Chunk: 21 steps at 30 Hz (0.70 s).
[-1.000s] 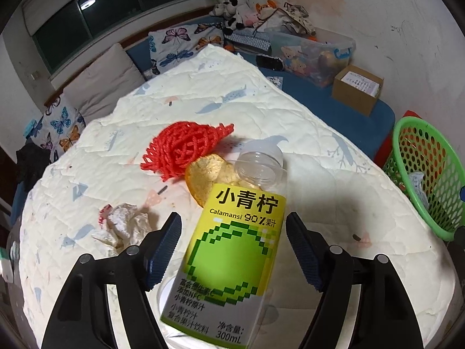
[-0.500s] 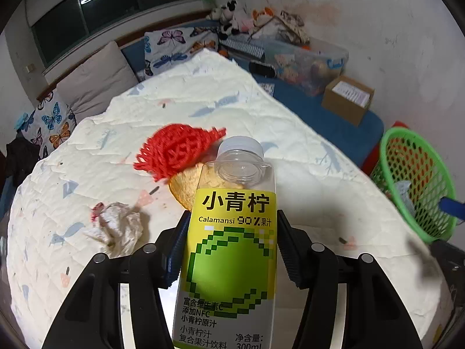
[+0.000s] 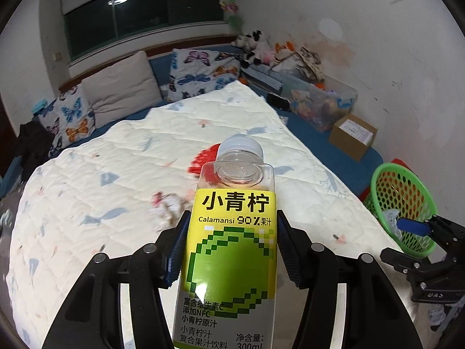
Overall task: Collect trash
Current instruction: 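Grasp the clear plastic dish with the right tool while the left tool holds the bottle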
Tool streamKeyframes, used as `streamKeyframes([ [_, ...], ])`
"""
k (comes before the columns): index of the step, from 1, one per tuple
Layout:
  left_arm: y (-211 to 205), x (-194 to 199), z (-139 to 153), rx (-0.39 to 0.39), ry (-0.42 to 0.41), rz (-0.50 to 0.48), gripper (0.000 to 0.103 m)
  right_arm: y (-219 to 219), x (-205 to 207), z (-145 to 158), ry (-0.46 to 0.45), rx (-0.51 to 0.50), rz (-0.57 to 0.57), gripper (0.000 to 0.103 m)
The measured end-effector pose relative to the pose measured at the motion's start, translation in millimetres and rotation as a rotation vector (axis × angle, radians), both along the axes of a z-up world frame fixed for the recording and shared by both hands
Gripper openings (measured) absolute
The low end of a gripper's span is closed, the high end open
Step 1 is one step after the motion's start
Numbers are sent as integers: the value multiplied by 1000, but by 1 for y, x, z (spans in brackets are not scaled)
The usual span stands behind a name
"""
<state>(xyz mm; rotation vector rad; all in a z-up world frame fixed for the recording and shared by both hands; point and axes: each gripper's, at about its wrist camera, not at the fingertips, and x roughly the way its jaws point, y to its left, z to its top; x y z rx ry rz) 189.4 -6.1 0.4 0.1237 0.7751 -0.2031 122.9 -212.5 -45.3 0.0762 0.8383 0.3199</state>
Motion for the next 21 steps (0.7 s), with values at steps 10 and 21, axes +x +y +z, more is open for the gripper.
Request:
streamKeyframes([
  [10, 43, -20, 0, -14, -9, 109, 54, 51, 21, -3, 17, 15, 111, 73],
  [21, 81, -37, 6, -47, -30, 197, 54, 120, 29, -15, 47, 30, 260, 73],
])
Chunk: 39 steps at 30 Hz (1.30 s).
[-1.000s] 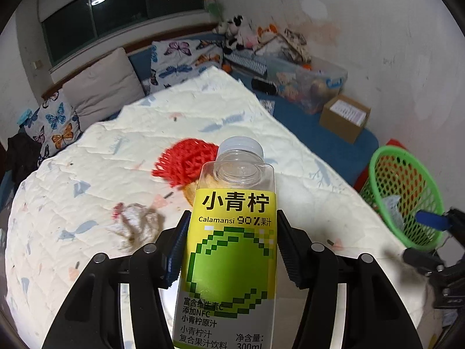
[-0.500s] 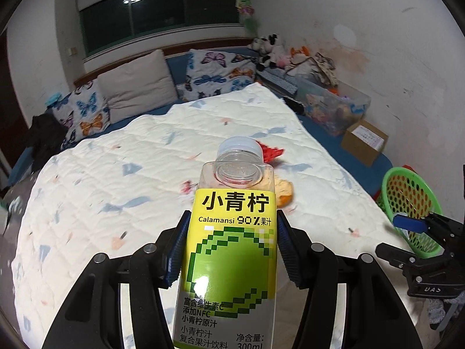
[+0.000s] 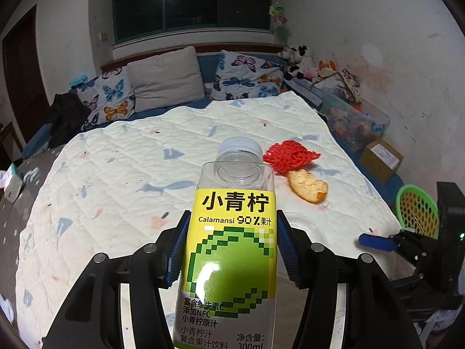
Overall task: Collect trash
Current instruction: 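Grasp the clear plastic dish with the right tool while the left tool holds the bottle, then carry the clear dish and juice bottle to the green basket with both tools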
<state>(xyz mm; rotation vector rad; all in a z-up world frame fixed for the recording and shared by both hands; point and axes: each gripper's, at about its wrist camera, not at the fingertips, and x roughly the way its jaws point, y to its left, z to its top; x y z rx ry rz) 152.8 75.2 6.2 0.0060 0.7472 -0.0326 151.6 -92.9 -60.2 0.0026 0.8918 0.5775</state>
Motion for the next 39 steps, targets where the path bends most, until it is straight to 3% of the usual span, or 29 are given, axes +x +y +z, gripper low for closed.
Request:
streamKeyframes([
  [3, 10, -4, -1, -13, 0, 21, 54, 16, 4, -4, 8, -8, 38, 82],
  [14, 30, -14, -3, -49, -5, 54, 54, 61, 17, -18, -8, -100, 107, 91],
  [20, 32, -13, -7, -56, 0, 55, 54, 72, 29, -26, -3, -128, 89, 92],
  [29, 27, -14, -7, -60, 0, 43, 54, 67, 27, -26, -2, -123, 79, 89],
  [39, -2, -16, -4, -61, -9, -16, 54, 34, 5, -11, -20, -84, 38, 89],
])
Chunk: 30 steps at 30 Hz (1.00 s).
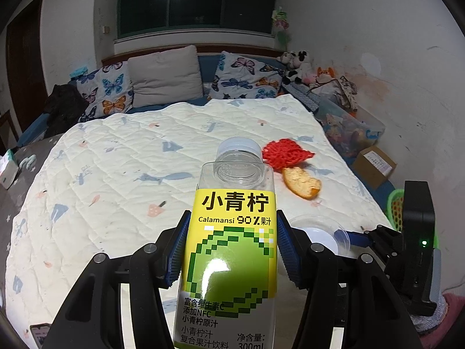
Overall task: Collect trash
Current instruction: 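Carry the clear dish and juice bottle to the green basket with both tools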
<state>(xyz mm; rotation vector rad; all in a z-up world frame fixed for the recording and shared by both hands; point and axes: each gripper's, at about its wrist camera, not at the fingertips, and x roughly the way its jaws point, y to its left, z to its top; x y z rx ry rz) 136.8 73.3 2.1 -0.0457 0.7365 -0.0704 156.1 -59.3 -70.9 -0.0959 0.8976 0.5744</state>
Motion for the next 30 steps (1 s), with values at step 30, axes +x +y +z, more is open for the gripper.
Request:
streamKeyframes([
  [30, -166, 21, 0, -8, 15, -340, 54, -207, -69, 27, -73, 68, -392, 88],
])
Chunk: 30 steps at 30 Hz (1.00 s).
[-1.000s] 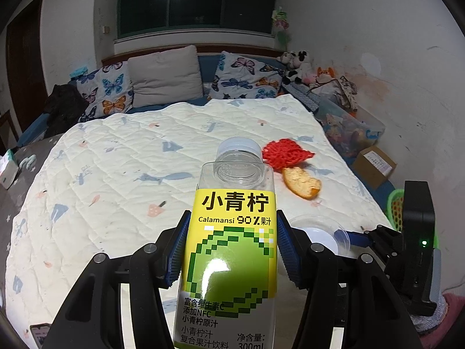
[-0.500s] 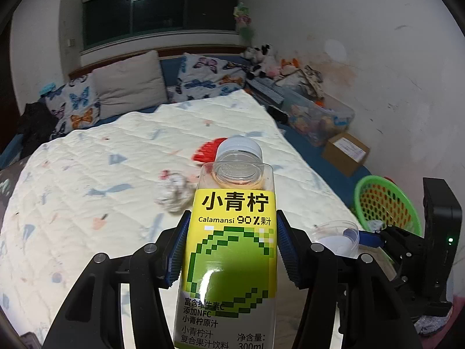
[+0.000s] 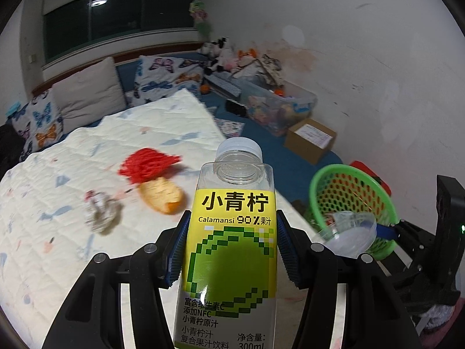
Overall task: Collect trash
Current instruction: 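Carry the clear dish and juice bottle to the green basket with both tools, then open both tools over the basket to drop the dish and bottle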
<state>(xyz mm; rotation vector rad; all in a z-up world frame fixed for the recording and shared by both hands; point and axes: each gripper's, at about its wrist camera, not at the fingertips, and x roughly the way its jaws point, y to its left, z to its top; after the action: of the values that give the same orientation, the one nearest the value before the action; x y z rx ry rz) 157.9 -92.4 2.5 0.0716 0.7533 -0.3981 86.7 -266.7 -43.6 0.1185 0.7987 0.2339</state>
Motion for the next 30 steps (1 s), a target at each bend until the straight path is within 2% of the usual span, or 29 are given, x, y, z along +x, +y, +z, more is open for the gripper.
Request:
streamKeyframes([
  [6, -45, -1, -2, 12, 5, -95, 54, -64, -8, -7, 25, -27, -155, 88],
  [13, -100, -1, -7, 44, 14, -193, 54, -118, -12, -23, 66, -46, -279, 88],
  [21, -144, 0, -13, 64, 35, -268, 54, -147, -15, -40, 99, -33, -331, 90],
  [30, -179, 9, -25, 81, 67, -319, 54, -159, -29, -37, 80, -16, -362, 92],
])
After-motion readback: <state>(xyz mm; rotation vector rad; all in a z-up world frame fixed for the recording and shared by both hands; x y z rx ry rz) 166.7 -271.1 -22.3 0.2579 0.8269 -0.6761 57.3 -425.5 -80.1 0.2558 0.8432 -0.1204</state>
